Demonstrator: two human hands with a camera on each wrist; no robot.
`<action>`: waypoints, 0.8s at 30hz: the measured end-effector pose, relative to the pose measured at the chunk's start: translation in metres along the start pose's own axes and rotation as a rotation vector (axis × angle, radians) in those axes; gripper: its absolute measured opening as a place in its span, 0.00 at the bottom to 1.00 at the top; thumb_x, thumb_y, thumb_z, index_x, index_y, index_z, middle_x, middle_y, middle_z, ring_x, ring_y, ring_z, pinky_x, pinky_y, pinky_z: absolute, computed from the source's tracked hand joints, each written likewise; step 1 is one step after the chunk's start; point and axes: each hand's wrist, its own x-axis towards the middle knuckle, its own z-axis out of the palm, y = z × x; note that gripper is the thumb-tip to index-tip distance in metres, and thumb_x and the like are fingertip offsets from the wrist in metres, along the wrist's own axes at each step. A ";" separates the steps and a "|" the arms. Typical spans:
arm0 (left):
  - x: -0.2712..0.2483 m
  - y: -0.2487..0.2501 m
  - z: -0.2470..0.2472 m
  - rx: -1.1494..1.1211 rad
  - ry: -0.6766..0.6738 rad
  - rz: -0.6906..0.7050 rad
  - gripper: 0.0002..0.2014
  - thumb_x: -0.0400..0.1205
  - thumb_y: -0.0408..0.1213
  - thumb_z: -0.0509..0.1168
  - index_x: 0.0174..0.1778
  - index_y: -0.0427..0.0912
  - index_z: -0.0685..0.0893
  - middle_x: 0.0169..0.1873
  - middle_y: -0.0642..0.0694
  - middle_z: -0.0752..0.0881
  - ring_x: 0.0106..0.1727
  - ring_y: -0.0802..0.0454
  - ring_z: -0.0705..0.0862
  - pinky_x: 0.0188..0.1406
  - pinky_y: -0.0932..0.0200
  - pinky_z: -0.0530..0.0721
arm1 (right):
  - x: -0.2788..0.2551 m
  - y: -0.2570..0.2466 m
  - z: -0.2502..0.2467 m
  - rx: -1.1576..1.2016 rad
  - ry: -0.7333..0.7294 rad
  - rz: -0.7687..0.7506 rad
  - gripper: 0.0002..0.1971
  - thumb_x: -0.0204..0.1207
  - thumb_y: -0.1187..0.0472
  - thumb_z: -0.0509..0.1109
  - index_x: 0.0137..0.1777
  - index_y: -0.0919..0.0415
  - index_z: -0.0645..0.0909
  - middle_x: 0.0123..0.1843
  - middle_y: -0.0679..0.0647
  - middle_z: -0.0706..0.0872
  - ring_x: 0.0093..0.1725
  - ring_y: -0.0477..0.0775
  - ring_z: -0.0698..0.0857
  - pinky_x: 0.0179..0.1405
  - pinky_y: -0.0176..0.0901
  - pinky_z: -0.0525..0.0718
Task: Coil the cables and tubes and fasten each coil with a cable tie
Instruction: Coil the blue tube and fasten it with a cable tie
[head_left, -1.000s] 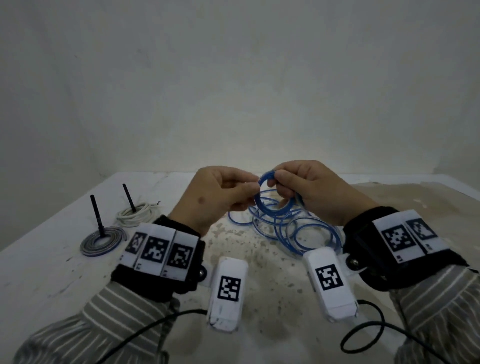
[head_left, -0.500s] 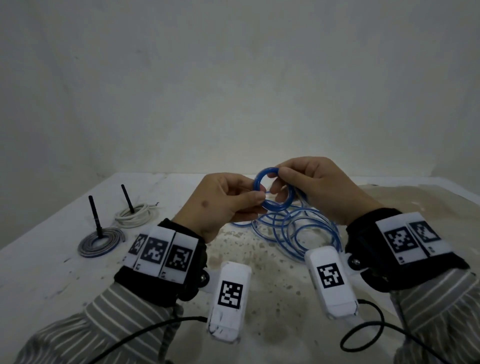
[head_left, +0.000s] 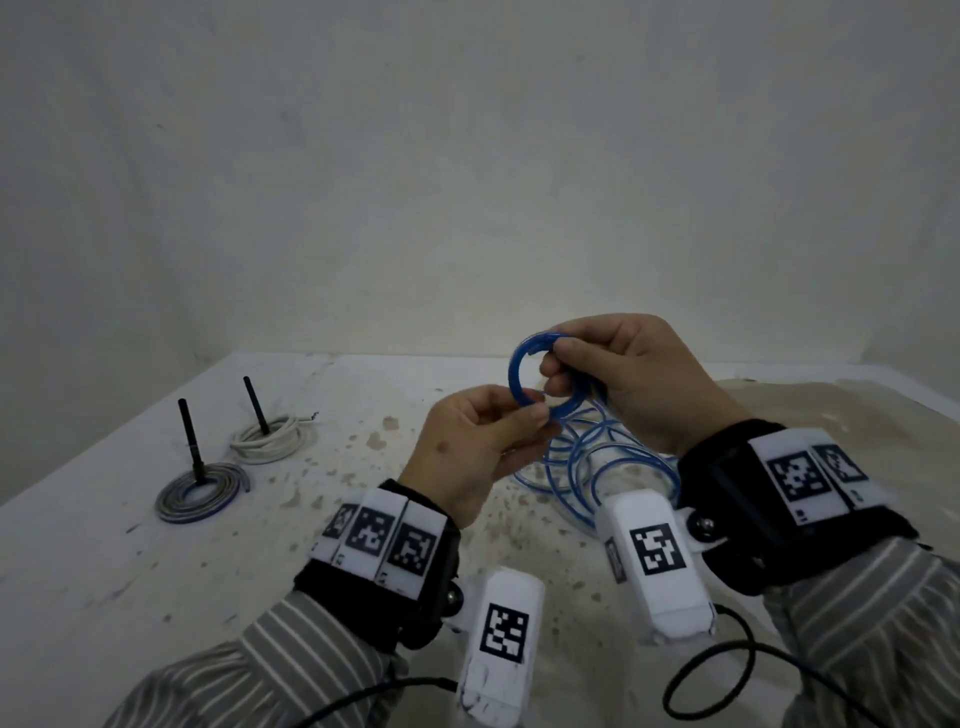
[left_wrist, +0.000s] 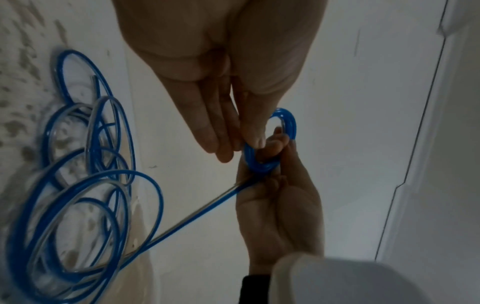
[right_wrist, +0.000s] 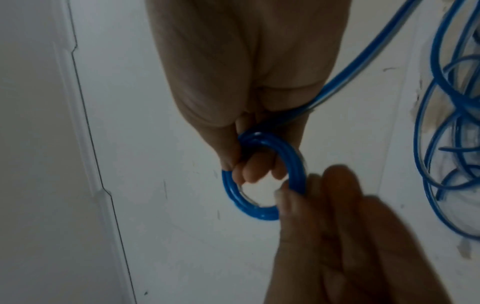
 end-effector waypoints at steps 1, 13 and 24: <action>-0.001 -0.002 0.001 0.007 -0.015 -0.026 0.04 0.76 0.25 0.66 0.40 0.37 0.84 0.30 0.45 0.90 0.34 0.52 0.89 0.36 0.62 0.88 | 0.001 0.001 0.001 0.007 0.015 -0.006 0.08 0.78 0.73 0.62 0.46 0.66 0.83 0.29 0.53 0.86 0.26 0.47 0.82 0.31 0.35 0.84; 0.006 0.054 -0.015 0.648 -0.126 0.197 0.04 0.73 0.29 0.72 0.42 0.39 0.89 0.30 0.42 0.89 0.34 0.50 0.87 0.39 0.57 0.86 | -0.004 -0.016 -0.001 -0.426 -0.152 -0.049 0.06 0.77 0.71 0.67 0.48 0.64 0.85 0.31 0.53 0.88 0.26 0.46 0.79 0.30 0.34 0.80; 0.006 0.055 -0.016 0.757 -0.082 0.176 0.02 0.77 0.29 0.68 0.41 0.37 0.86 0.34 0.39 0.89 0.34 0.51 0.88 0.39 0.57 0.88 | -0.004 -0.009 -0.008 -0.413 -0.096 -0.004 0.04 0.76 0.65 0.68 0.46 0.61 0.85 0.39 0.53 0.92 0.40 0.52 0.90 0.46 0.42 0.89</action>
